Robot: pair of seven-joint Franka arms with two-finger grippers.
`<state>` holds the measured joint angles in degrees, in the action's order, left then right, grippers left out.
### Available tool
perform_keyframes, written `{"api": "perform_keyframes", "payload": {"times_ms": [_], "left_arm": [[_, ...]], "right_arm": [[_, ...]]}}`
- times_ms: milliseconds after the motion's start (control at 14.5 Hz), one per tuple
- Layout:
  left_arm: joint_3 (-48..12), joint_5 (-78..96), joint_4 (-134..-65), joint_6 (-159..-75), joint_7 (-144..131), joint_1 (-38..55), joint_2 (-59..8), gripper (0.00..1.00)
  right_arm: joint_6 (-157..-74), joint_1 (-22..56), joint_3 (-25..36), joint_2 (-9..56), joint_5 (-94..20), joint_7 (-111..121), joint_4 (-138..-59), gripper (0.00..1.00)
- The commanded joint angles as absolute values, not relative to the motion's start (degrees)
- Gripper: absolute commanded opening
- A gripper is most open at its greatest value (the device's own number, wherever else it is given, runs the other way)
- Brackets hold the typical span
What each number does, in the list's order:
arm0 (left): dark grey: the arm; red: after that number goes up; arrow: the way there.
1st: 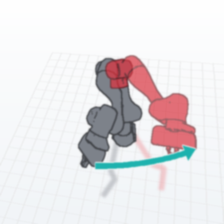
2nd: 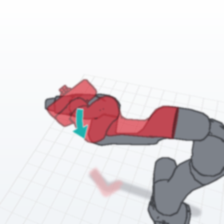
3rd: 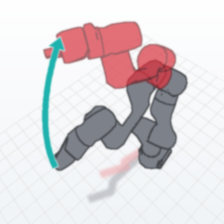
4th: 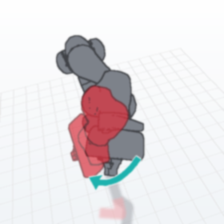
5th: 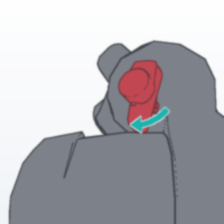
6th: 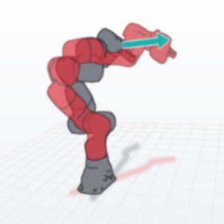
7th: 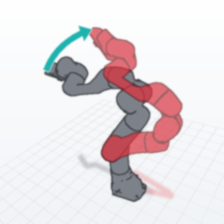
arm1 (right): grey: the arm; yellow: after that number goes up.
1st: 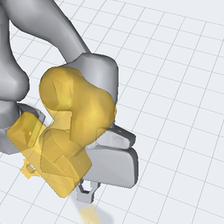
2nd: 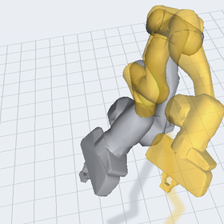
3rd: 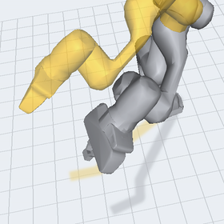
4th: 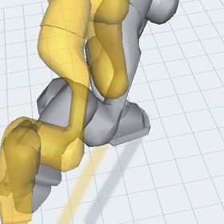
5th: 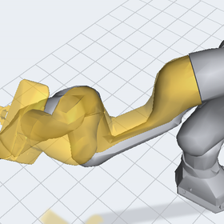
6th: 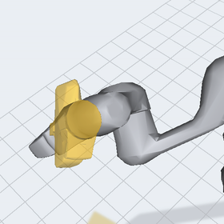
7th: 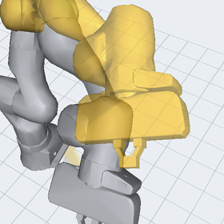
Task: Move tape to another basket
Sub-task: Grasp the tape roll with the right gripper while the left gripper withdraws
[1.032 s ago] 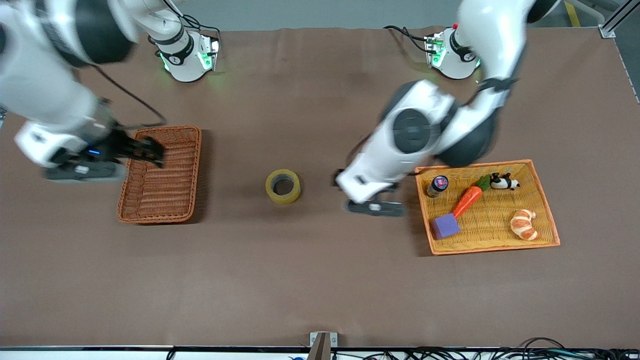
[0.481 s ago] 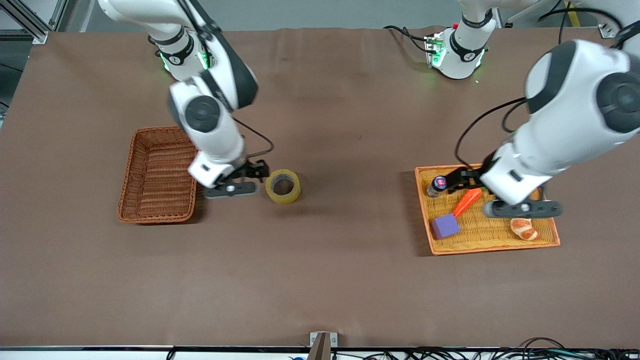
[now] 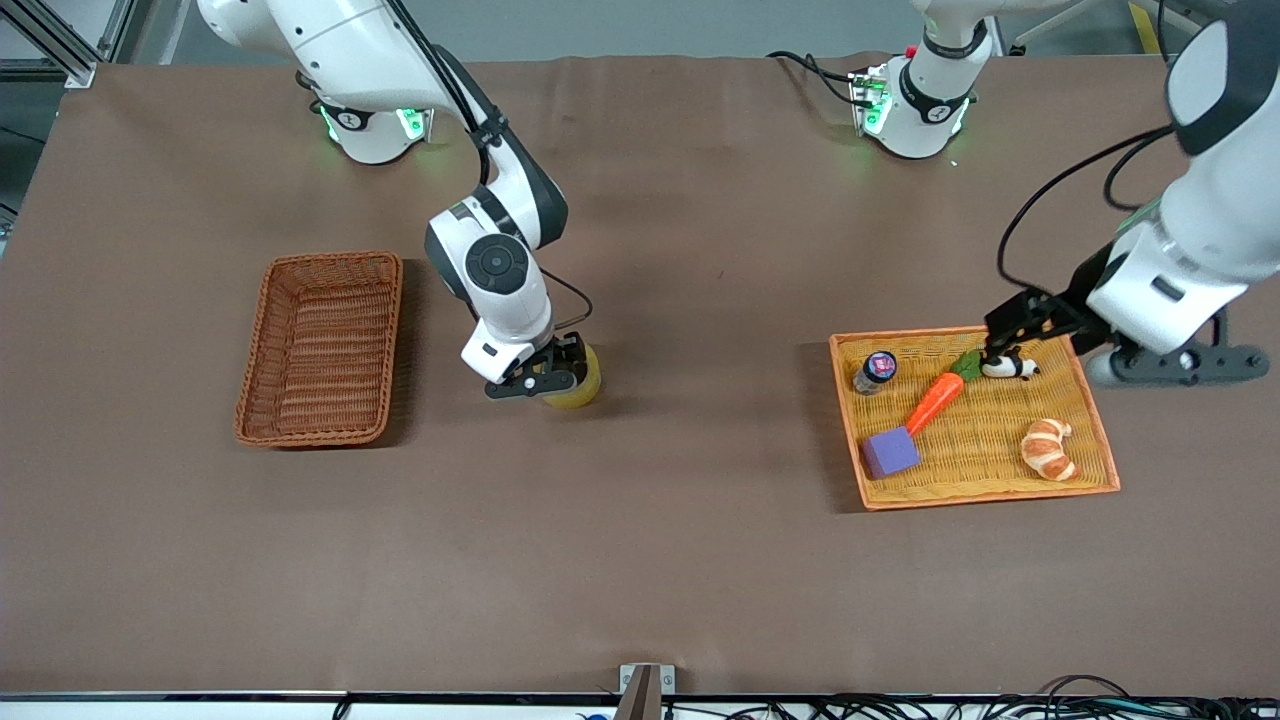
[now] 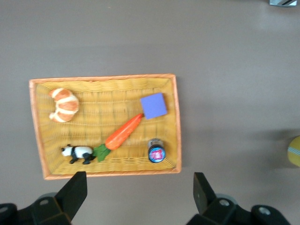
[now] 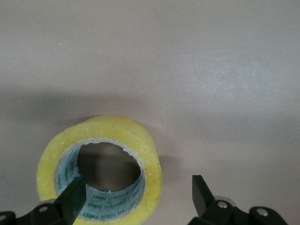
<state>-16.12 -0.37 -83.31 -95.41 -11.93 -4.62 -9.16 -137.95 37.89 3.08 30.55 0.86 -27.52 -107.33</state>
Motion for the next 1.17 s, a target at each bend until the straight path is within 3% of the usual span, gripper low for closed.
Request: {"api": "perform_keyframes", "payload": {"times_ms": [0, 275, 344, 481, 619, 688, 963, 1101], "left_arm": [[-16.09, 0.53, -88.94, -96.07, -6.26, -8.61, -3.44, 1.0], [-5.93, 0.53, -92.98, -96.5, -4.75, -1.43, 0.78, 1.0], [-3.89, 0.53, -93.6, -96.5, -4.49, 1.03, 1.49, 1.0], [-2.64, 0.53, -95.18, -96.5, -3.87, 2.63, 3.15, 1.0], [-2.46, 0.61, -95.97, -96.5, -3.6, 2.81, 3.78, 1.0], [-2.63, 0.53, -96.06, -96.5, -3.6, 2.73, 3.78, 1.0], [-3.95, 0.88, -97.82, -98.26, -4.75, 2.29, 5.1, 1.0], [-4.04, 0.88, -98.17, -98.52, -4.83, 2.29, 5.18, 1.0]], "right_arm": [[-141.4, 39.02, 3.87, 31.72, 1.23, -28.04, -108.37, 1.0], [-143.44, 39.9, 3.96, 32.7, 1.49, -28.04, -109.77, 1.0], [-143.44, 39.99, 3.96, 32.78, 1.93, -28.04, -109.78, 0.94], [-143.35, 40.08, 3.96, 32.87, 2.9, -28.04, -109.78, 0.62], [-143.09, 40.08, 3.96, 32.87, 2.9, -28.3, -109.78, 0.15], [-143.09, 40.08, 3.96, 32.87, 2.81, -32.22, -109.69, 0.0], [-141.51, 39.82, 3.96, 32.52, 3.34, -35.32, -109.16, 0.0], [-136.61, 39.46, 4.04, 29.55, 3.34, -38.13, -107.42, 0.0]]}}
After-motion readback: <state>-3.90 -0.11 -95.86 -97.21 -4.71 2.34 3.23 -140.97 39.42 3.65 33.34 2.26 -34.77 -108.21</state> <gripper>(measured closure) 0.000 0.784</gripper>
